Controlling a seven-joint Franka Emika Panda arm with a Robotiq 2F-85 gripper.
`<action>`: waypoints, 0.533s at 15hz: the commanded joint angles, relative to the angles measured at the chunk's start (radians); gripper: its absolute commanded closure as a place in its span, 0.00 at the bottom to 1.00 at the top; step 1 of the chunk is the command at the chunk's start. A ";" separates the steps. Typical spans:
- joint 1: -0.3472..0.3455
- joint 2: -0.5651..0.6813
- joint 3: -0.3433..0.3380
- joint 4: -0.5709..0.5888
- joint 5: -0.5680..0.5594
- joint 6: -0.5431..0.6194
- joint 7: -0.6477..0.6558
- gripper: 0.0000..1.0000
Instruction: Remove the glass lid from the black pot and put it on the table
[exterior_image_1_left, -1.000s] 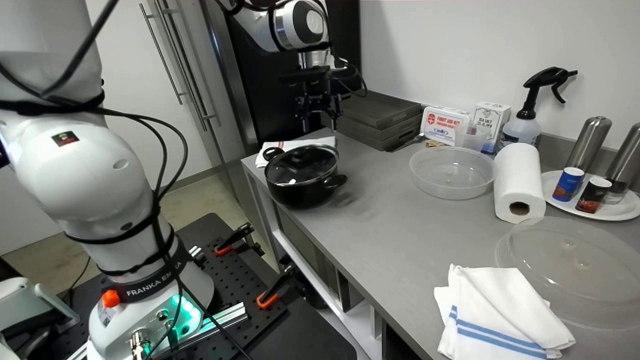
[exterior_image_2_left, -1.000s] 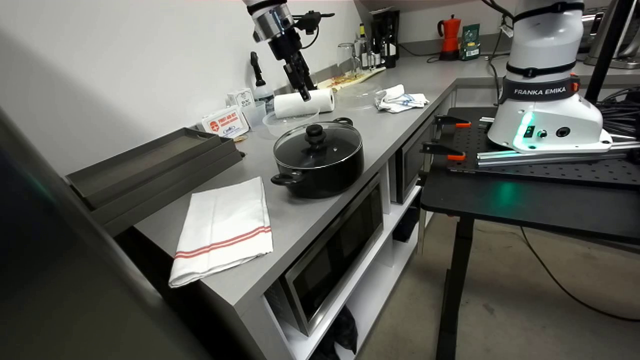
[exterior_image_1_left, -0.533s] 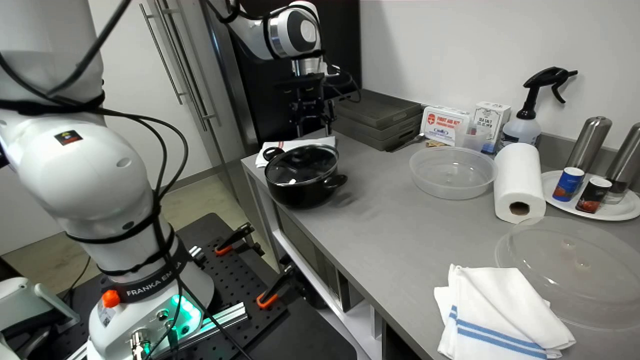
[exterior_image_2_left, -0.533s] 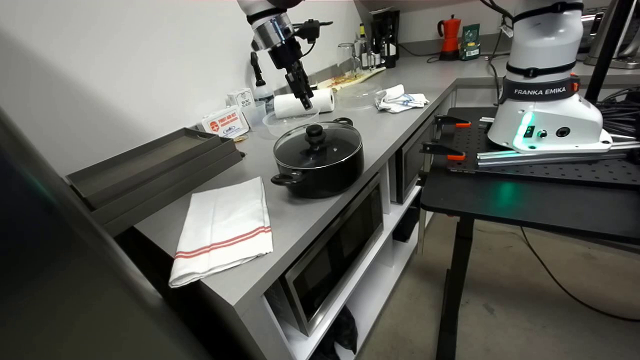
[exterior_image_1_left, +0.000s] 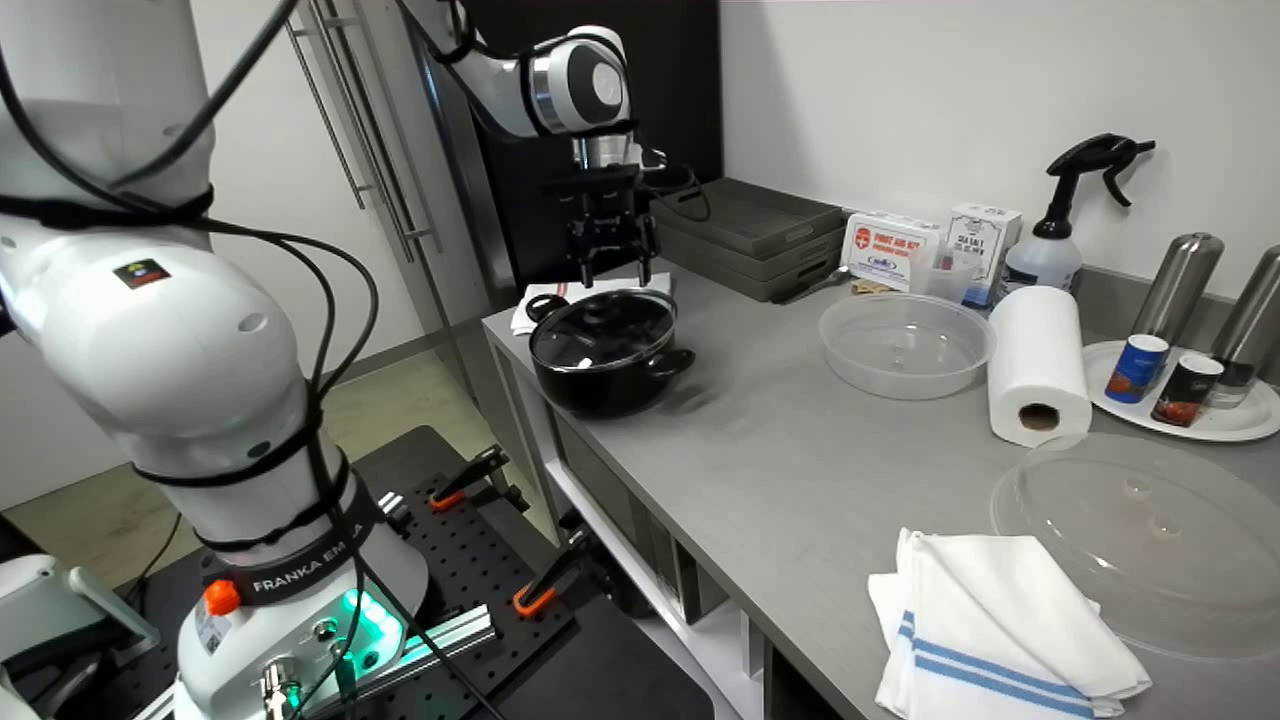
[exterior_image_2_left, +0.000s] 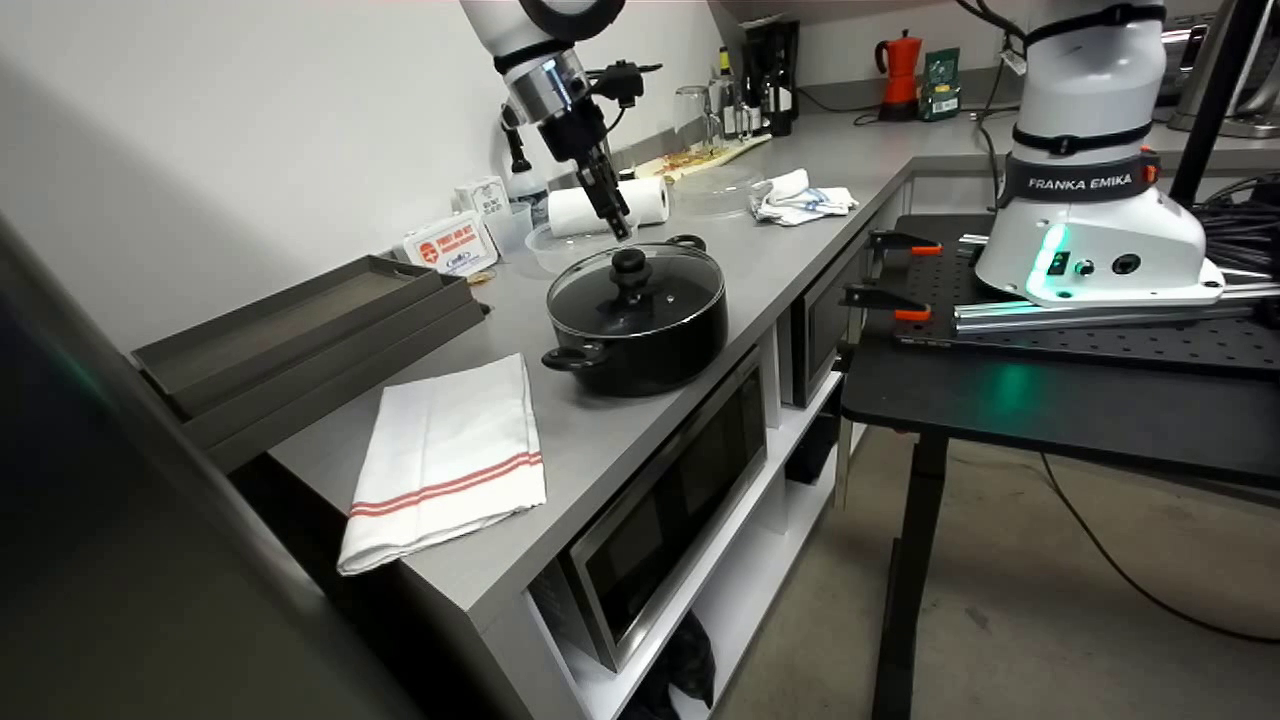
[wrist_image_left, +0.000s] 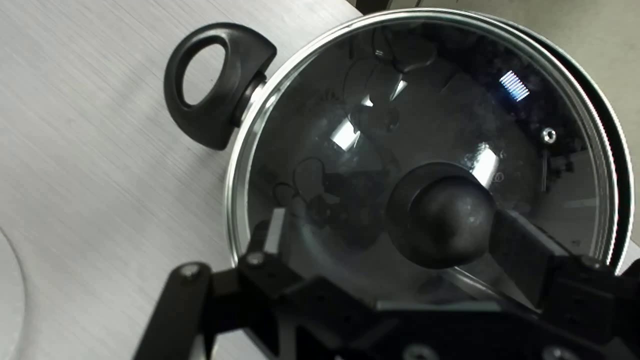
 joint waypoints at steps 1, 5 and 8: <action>0.018 0.044 0.003 0.006 -0.023 0.020 -0.006 0.00; 0.034 0.077 0.004 0.011 -0.030 0.019 -0.006 0.00; 0.043 0.096 0.004 0.018 -0.035 0.021 -0.006 0.00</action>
